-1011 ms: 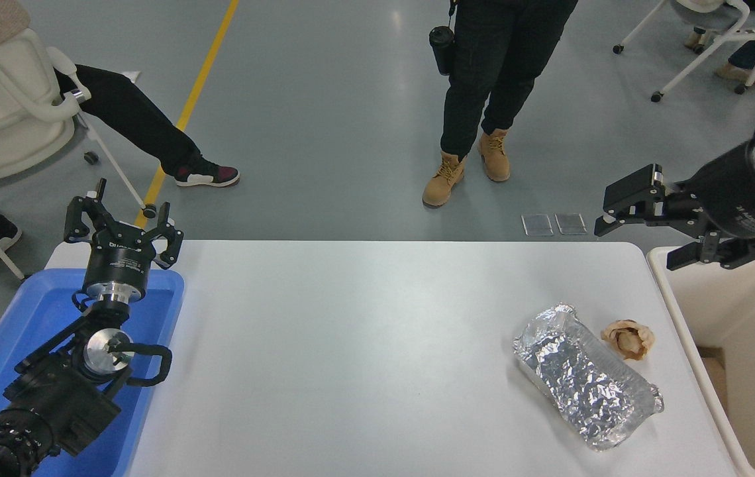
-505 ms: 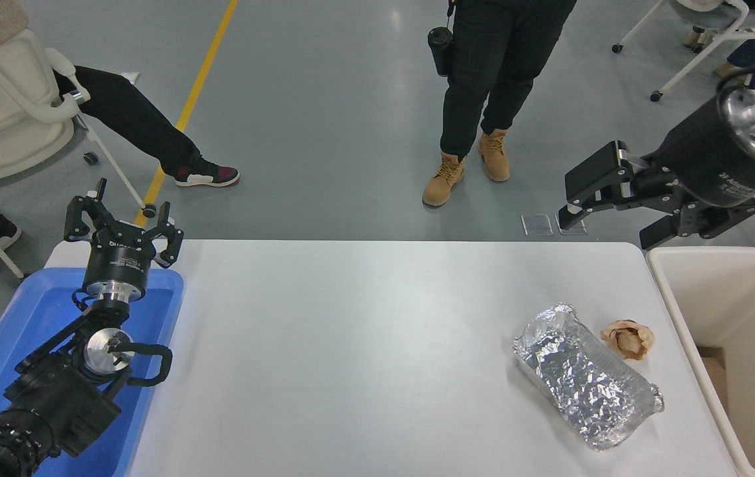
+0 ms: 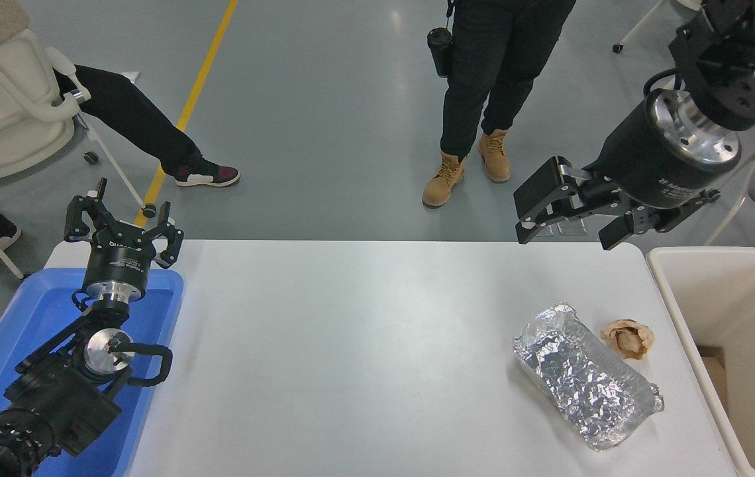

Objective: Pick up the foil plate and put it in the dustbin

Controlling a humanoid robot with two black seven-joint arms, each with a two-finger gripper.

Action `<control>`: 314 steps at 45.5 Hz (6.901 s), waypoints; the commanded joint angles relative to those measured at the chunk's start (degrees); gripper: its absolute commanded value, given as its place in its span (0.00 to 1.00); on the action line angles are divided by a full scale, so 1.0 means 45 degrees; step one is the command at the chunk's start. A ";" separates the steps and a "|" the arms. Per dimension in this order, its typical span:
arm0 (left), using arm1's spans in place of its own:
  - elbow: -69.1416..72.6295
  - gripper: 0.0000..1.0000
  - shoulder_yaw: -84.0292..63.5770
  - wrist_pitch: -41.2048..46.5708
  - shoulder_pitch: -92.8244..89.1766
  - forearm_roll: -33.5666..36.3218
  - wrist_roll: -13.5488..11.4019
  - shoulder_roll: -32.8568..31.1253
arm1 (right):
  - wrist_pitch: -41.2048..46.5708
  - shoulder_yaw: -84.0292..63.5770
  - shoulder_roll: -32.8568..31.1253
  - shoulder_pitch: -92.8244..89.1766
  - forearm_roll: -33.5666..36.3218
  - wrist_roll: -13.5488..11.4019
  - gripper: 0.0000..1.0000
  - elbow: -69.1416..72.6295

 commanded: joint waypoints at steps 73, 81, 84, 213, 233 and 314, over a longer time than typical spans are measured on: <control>0.0012 0.99 0.0000 0.0000 0.0014 0.0002 0.0002 0.0011 | -1.1118 0.1854 -0.2463 -1.5029 0.1988 0.0016 1.00 -0.2761; 0.0012 0.99 0.0000 0.0000 0.0014 0.0002 0.0002 0.0012 | -1.1587 0.2577 -0.2405 -1.5927 0.1988 0.0035 0.98 -0.3171; -0.0007 0.99 0.0000 0.0000 0.0014 0.0002 0.0002 -0.0008 | -1.1723 0.2733 -0.2405 -1.6201 0.1988 0.0055 0.97 -0.3385; -0.0007 0.99 0.0000 0.0000 0.0014 0.0002 0.0002 0.0011 | -0.6411 -0.3594 -0.4670 -0.0772 0.1754 0.0641 0.00 -0.0828; 0.0012 0.99 0.0000 0.0000 -0.0005 0.0002 0.0002 0.0011 | -0.7426 -0.3829 -0.4846 -0.3445 0.2046 0.0621 0.00 -0.3697; 0.0012 0.99 0.0000 0.0000 0.0014 0.0002 0.0002 0.0011 | -1.3150 0.7734 -0.3635 -2.2803 0.4976 0.0543 0.00 -1.5222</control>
